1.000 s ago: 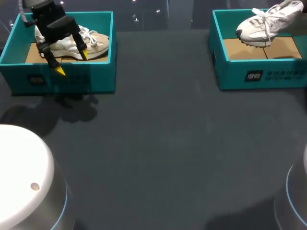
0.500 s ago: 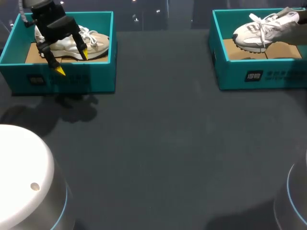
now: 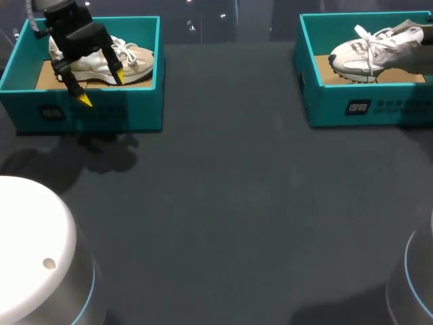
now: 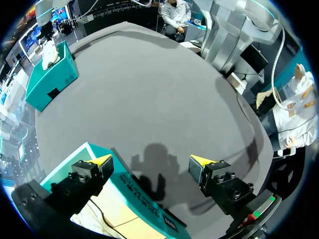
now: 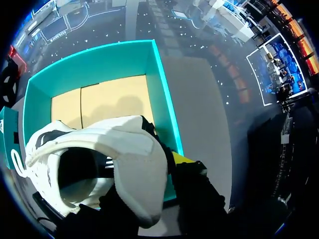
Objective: Take the shoe out of the shoebox, open the shoe tongue, remove and reinsert the insole, then place the shoe into the shoebox
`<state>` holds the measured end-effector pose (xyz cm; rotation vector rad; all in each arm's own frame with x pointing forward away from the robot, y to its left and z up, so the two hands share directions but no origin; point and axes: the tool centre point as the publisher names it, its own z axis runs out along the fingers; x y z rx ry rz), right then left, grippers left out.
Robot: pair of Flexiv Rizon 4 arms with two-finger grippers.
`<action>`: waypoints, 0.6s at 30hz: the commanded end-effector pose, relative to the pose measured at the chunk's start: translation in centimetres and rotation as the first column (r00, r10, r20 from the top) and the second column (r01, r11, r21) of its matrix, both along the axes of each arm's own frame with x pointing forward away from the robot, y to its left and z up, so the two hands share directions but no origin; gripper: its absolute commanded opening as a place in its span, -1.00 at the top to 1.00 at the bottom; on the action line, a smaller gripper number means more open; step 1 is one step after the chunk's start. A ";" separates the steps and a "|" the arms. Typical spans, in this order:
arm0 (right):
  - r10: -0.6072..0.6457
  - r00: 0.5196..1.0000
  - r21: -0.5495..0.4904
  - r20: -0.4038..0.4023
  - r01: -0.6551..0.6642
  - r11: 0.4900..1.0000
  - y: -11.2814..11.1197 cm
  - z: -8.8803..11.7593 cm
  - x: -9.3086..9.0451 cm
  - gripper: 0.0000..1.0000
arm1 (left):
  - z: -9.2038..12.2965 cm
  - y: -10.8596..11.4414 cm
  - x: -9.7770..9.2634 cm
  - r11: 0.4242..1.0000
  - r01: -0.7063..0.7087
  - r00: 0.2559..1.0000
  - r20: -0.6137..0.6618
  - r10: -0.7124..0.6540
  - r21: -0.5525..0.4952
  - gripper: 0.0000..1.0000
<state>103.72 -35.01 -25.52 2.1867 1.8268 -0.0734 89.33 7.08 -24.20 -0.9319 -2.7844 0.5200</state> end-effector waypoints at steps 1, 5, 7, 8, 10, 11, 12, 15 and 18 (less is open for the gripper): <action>-0.015 1.000 0.003 0.006 0.015 1.000 0.3 -1.4 -0.6 1.00 | 0.0 0.0 0.0 1.000 0.001 1.000 0.000 -0.001 0.002 -1.00; -0.032 0.999 0.006 0.004 0.032 0.999 0.5 -2.4 -1.2 1.00 | 0.0 0.0 0.0 1.000 0.001 1.000 0.000 -0.001 0.002 -1.00; -0.035 0.999 0.003 0.000 0.035 0.999 0.5 -2.8 -1.5 1.00 | 0.0 0.0 0.0 1.000 0.001 1.000 0.000 -0.001 0.002 -1.00; -0.039 0.999 0.002 -0.001 0.039 0.999 0.4 -3.0 -1.6 1.00 | 0.0 0.0 0.0 1.000 0.001 1.000 0.000 -0.001 0.002 -1.00; -0.042 0.999 -0.006 -0.008 0.041 0.999 0.1 -3.5 -1.8 1.00 | 0.0 0.0 0.0 1.000 0.001 1.000 0.000 -0.001 0.002 -1.00; -0.043 0.999 -0.006 -0.011 0.043 0.999 0.0 -3.7 -1.8 1.00 | 0.0 0.0 0.0 1.000 0.001 1.000 0.000 -0.001 0.002 -1.00; -0.042 0.999 -0.008 -0.015 0.042 0.999 -0.1 -3.8 -1.9 1.00 | 0.0 0.0 0.0 1.000 0.001 1.000 0.000 -0.001 0.002 -1.00; -0.039 0.999 -0.028 -0.014 0.039 0.999 -0.3 -4.4 -2.1 1.00 | 0.0 0.0 0.0 1.000 0.001 1.000 0.000 -0.001 0.002 -1.00; -0.045 0.999 -0.034 -0.028 0.044 0.998 -0.5 -5.3 -2.1 1.00 | 0.0 0.0 0.0 1.000 0.001 1.000 0.000 -0.001 0.002 -1.00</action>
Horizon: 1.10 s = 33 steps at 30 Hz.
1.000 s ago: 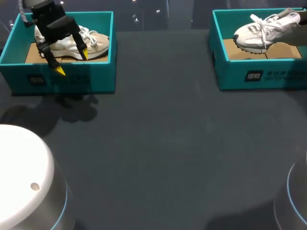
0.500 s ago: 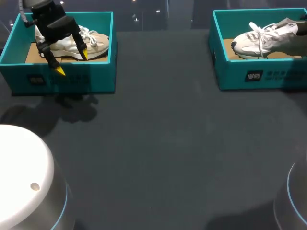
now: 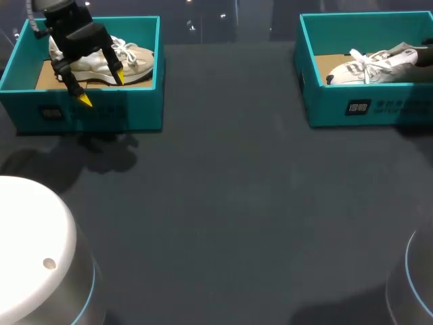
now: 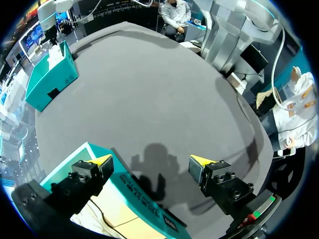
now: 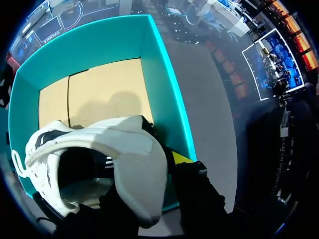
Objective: Take the shoe out of the shoebox, open the shoe tongue, remove and reinsert the insole, then place the shoe into the shoebox
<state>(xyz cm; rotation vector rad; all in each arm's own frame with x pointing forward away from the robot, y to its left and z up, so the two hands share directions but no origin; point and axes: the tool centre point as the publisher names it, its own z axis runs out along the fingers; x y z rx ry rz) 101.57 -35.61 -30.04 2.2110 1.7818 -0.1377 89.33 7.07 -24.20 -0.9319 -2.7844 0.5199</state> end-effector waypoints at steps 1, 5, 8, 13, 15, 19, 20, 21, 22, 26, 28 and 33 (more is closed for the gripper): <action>-0.007 1.000 -0.008 -0.009 0.007 1.000 0.2 -0.9 0.1 1.00 | 0.0 0.0 0.0 1.000 0.001 1.000 0.000 -0.001 0.002 -1.00; 0.006 1.000 -0.008 -0.021 -0.006 1.000 0.7 -1.5 0.0 1.00 | 0.0 0.0 0.0 1.000 0.001 1.000 0.000 -0.001 0.002 -1.00; 0.024 0.999 0.002 -0.024 -0.024 1.000 1.3 -1.9 0.0 1.00 | 0.0 0.0 0.0 1.000 0.001 1.000 0.000 -0.001 0.002 -1.00; 0.037 0.999 0.017 -0.034 -0.037 0.999 2.3 -3.0 -0.1 1.00 | 0.0 0.0 0.0 1.000 0.001 1.000 0.000 -0.001 0.002 -1.00; 0.040 0.999 0.024 -0.033 -0.039 0.999 2.4 -3.3 -0.2 1.00 | 0.0 0.0 0.0 1.000 0.001 1.000 0.000 -0.001 0.002 -1.00; 0.040 0.999 0.029 -0.033 -0.039 0.999 2.6 -3.9 -0.4 1.00 | 0.0 0.0 0.0 1.000 0.001 1.000 0.000 -0.001 0.002 -1.00; 0.041 0.999 0.028 -0.032 -0.040 0.999 2.6 -4.1 -0.4 1.00 | 0.0 0.0 0.0 1.000 0.001 1.000 0.000 -0.001 0.002 -1.00; 0.042 0.999 0.027 -0.033 -0.041 0.999 2.6 -4.3 -0.4 1.00 | 0.0 0.0 0.0 1.000 0.001 1.000 0.000 -0.001 0.002 -1.00; 0.042 0.999 0.027 -0.034 -0.041 0.999 2.6 -4.5 -0.5 1.00 | 0.0 0.0 0.0 1.000 0.001 1.000 0.000 -0.001 0.002 -1.00; 0.040 0.998 0.033 -0.040 -0.039 0.999 2.7 -5.3 -0.5 1.00 | 0.0 0.0 0.0 1.000 0.001 1.000 0.000 -0.001 0.002 -1.00; 0.041 0.998 0.038 -0.044 -0.039 0.998 2.8 -5.7 -0.4 1.00 | 0.0 0.0 0.0 1.000 0.001 1.000 0.000 -0.001 0.002 -1.00; 0.054 0.997 0.061 -0.050 -0.051 0.997 3.0 -6.7 -0.2 1.00 | 0.0 0.0 0.0 1.000 0.001 1.000 0.000 -0.001 0.002 -1.00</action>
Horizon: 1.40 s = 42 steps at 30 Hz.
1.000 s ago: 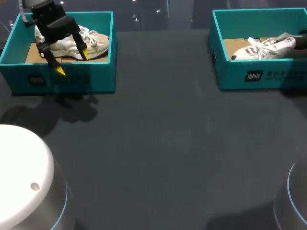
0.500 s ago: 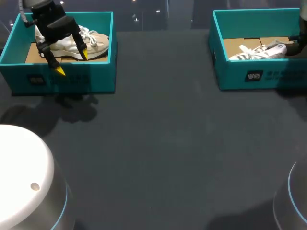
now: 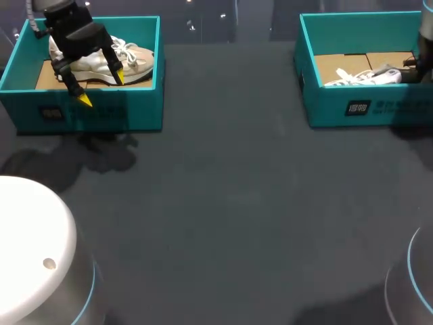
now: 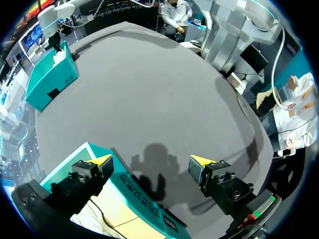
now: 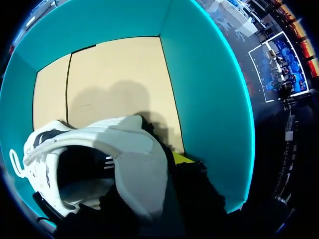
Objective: Take the shoe out of the shoebox, open the shoe tongue, remove and reinsert the insole, then place the shoe into the shoebox
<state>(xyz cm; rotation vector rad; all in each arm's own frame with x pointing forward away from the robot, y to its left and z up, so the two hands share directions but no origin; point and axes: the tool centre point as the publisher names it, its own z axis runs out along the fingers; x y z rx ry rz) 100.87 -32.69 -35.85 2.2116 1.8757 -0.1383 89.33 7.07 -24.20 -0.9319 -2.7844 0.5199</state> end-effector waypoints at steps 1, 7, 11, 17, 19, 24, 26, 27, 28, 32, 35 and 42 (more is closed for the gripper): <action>0.006 1.000 0.019 -0.011 -0.006 1.000 0.1 -1.2 0.6 1.00 | 0.0 0.0 0.0 1.000 0.001 1.000 0.000 -0.001 0.002 -1.00; 0.010 1.000 0.043 -0.030 -0.008 0.999 0.0 -1.9 0.7 1.00 | 0.0 0.0 0.0 1.000 0.001 1.000 0.000 -0.001 0.002 -1.00; 0.010 0.999 0.055 -0.035 -0.008 0.998 0.0 -2.1 0.7 0.97 | 0.0 0.0 0.0 1.000 0.001 1.000 0.000 -0.001 0.002 -1.00; 0.010 0.999 0.058 -0.035 -0.007 0.998 0.0 -1.6 0.6 0.35 | 0.0 0.0 0.0 1.000 0.001 1.000 0.000 -0.001 0.002 -1.00; 0.008 0.999 0.063 -0.032 -0.006 0.998 0.1 -1.3 0.5 0.22 | 0.0 0.0 0.0 1.000 0.001 1.000 0.000 -0.001 0.002 -1.00; 0.007 1.000 0.069 -0.022 -0.006 0.998 0.4 -0.2 0.2 0.02 | 0.0 0.0 0.0 1.000 0.001 1.000 0.000 -0.001 0.002 -1.00; 0.005 1.000 0.073 -0.016 -0.004 0.997 0.5 0.2 0.1 -0.22 | 0.0 0.0 0.0 1.000 0.001 1.000 0.000 -0.001 0.002 -1.00; 0.003 1.000 0.072 -0.017 -0.002 0.997 0.5 0.4 0.1 -0.37 | 0.0 0.0 0.0 1.000 0.001 1.000 0.000 -0.001 0.002 -1.00; 0.001 1.000 0.071 -0.015 0.000 0.997 0.5 0.7 0.1 -0.45 | 0.0 0.0 0.0 1.000 0.001 1.000 0.000 -0.001 0.002 -1.00; -0.004 1.000 0.068 -0.006 0.004 0.998 0.7 1.6 0.0 -0.78 | 0.0 0.0 0.0 1.000 0.001 1.000 0.000 -0.001 0.002 -1.00; -0.008 1.000 0.068 0.005 0.008 0.998 0.9 2.5 -0.1 -0.86 | 0.0 0.0 0.0 1.000 0.001 1.000 0.000 -0.001 0.002 -1.00; 0.003 0.999 0.084 0.040 -0.006 0.996 2.1 6.4 -0.7 -1.00 | 0.0 0.0 0.0 1.000 0.001 1.000 0.000 -0.001 0.002 -1.00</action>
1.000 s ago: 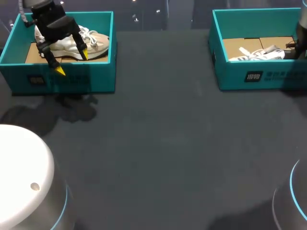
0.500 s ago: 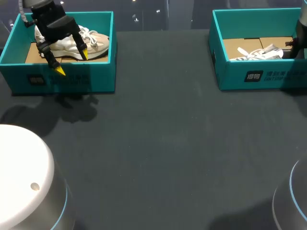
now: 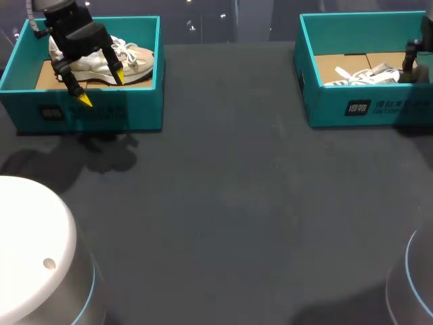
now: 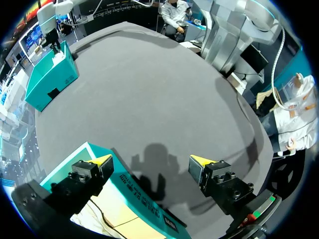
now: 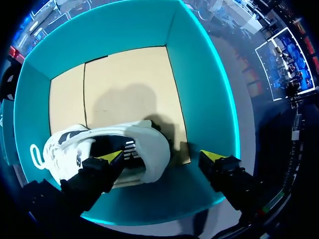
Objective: Take the shoe out of the shoebox, open the shoe tongue, remove and reinsert the insole, then place the shoe into the shoebox
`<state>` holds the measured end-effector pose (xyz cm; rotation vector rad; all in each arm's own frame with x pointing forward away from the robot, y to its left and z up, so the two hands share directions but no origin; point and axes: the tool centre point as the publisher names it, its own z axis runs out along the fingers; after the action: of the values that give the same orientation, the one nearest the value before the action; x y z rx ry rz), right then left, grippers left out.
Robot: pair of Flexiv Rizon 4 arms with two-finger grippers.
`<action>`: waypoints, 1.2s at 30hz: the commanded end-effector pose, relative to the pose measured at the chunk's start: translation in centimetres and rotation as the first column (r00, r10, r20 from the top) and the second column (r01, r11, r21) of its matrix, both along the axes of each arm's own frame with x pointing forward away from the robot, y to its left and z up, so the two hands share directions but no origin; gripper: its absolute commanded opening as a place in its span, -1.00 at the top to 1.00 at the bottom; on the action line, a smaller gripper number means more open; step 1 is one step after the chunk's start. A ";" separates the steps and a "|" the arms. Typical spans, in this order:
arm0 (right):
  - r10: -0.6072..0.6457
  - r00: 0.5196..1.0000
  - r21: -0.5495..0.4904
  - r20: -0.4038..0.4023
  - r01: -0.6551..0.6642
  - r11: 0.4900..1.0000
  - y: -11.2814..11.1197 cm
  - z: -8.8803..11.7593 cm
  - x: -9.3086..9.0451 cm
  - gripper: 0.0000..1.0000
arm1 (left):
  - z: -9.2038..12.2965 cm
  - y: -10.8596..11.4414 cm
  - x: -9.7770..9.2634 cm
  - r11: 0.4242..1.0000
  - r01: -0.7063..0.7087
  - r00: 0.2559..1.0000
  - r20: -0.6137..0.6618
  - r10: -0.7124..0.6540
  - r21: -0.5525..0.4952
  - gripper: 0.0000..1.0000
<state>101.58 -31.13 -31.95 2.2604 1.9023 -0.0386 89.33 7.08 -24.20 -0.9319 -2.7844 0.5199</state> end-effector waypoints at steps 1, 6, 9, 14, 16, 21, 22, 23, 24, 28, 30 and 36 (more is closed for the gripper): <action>0.008 1.000 0.005 0.026 -0.008 1.000 0.8 3.2 -1.6 -1.00 | 0.0 0.0 0.0 1.000 0.001 1.000 0.000 -0.001 0.002 -1.00; 0.017 0.999 0.045 0.031 -0.018 0.999 1.7 6.4 -2.8 -1.00 | 0.0 0.0 0.0 1.000 0.001 1.000 0.000 -0.001 0.002 -1.00; 0.025 0.999 0.071 0.031 -0.027 0.997 2.3 8.2 -3.9 -1.00 | 0.0 0.0 0.0 1.000 0.001 1.000 0.000 -0.001 0.002 -1.00; 0.042 0.999 0.111 0.020 -0.044 0.993 3.8 10.8 -5.9 -1.00 | 0.0 0.0 0.0 1.000 0.001 1.000 0.000 -0.001 0.002 -1.00; 0.062 0.998 0.131 0.026 -0.065 0.989 4.5 11.9 -7.0 -1.00 | 0.0 0.0 0.0 1.000 0.001 1.000 0.000 -0.001 0.002 -1.00; 0.070 0.997 0.134 0.019 -0.071 0.988 6.3 14.0 -9.6 -1.00 | 0.0 0.0 0.0 1.000 0.001 1.000 0.000 -0.001 0.002 -1.00; 0.073 0.997 0.135 0.017 -0.075 0.988 6.7 14.4 -10.0 -1.00 | 0.0 0.0 0.0 1.000 0.001 1.000 0.000 -0.001 0.002 -1.00; 0.080 0.997 0.136 0.012 -0.081 0.987 7.1 14.6 -10.4 -1.00 | 0.0 0.0 0.0 1.000 0.001 1.000 0.000 -0.001 0.002 -1.00; 0.086 0.996 0.134 0.007 -0.086 0.987 7.5 14.8 -10.7 -1.00 | 0.0 0.0 0.0 1.000 0.001 1.000 0.000 -0.001 0.002 -1.00; 0.107 0.994 0.133 -0.019 -0.103 0.986 8.6 15.3 -11.5 -1.00 | 0.0 0.0 0.0 1.000 0.001 1.000 0.000 -0.001 0.002 -1.00; 0.107 0.994 0.133 -0.019 -0.103 0.986 8.6 15.3 -11.5 -1.00 | 0.0 0.0 0.0 1.000 0.001 1.000 0.000 -0.001 0.002 -1.00; 0.107 0.994 0.133 -0.019 -0.103 0.986 8.6 15.3 -11.5 -1.00 | 0.0 0.0 0.0 1.000 0.001 1.000 0.000 -0.001 0.002 -1.00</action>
<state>90.11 -22.49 -16.67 2.2463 2.0923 0.0732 89.33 7.08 -24.20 -0.9319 -2.7844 0.5199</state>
